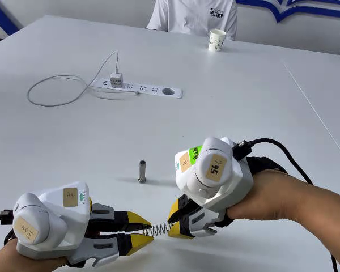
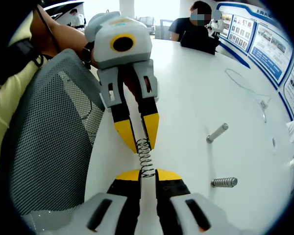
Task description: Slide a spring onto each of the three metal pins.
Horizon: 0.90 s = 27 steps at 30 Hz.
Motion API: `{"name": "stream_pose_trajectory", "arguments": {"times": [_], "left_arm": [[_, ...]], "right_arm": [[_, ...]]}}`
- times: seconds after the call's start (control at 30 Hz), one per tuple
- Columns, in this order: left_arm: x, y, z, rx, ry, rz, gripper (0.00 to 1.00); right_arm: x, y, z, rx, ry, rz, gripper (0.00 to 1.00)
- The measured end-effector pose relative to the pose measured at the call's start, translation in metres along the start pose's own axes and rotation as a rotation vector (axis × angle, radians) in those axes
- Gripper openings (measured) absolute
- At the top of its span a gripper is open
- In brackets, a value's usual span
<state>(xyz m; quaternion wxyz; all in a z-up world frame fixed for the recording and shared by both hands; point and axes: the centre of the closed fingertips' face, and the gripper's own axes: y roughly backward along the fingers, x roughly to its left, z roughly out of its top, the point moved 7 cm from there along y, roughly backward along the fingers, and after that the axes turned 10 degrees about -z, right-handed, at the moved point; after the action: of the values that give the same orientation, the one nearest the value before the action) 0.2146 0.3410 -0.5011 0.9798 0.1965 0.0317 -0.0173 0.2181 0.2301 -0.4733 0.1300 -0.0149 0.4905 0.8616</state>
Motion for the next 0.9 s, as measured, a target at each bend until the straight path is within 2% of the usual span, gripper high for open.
{"name": "stream_pose_trajectory", "arguments": {"times": [0.4, 0.9], "left_arm": [[-0.0025, 0.0000, 0.0046, -0.021, 0.003, -0.005, 0.10], [0.0003, -0.0002, 0.0006, -0.018, 0.021, 0.005, 0.11]], "right_arm": [[0.0009, -0.0031, -0.0054, 0.016, -0.016, 0.006, 0.14], [-0.0037, 0.0063, 0.0036, -0.030, -0.036, -0.011, 0.11]]}}
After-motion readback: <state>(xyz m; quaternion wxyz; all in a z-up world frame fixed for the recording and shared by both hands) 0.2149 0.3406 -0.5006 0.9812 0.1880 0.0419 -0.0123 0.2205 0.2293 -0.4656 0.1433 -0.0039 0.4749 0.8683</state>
